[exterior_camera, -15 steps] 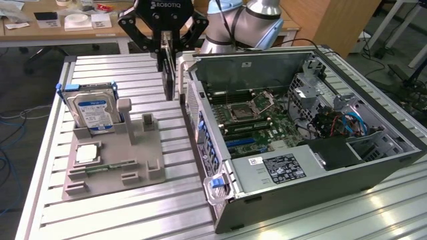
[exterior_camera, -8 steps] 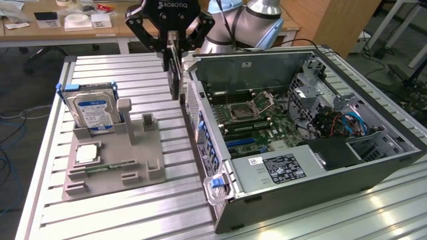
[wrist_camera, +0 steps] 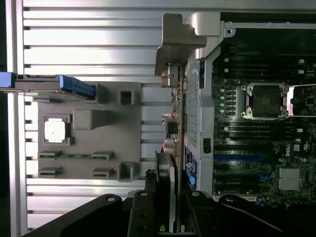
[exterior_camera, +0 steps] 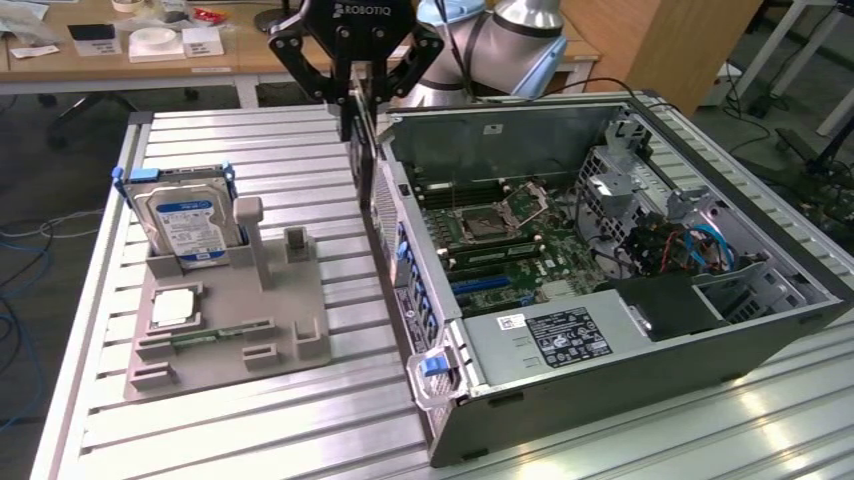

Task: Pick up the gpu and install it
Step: 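Pick up the gpu and move the gpu toward the slot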

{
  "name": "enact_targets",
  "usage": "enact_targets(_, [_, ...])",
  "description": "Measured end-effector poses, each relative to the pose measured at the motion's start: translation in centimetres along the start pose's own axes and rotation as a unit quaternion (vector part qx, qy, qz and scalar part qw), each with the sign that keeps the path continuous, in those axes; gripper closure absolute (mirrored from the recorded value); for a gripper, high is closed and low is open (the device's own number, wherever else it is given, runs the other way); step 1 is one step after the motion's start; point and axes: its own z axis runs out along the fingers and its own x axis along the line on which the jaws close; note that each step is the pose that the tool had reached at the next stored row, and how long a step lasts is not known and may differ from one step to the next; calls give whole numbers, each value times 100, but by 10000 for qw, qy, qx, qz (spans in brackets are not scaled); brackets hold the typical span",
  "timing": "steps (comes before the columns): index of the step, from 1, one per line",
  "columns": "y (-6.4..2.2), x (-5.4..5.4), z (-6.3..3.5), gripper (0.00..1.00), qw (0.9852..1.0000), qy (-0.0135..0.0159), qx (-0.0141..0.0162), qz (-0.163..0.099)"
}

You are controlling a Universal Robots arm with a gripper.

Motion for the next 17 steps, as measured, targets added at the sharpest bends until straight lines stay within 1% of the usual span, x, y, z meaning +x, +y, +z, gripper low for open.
enact_targets(17, [3, -236, -4, 73, 10000, 0, 0, -1])
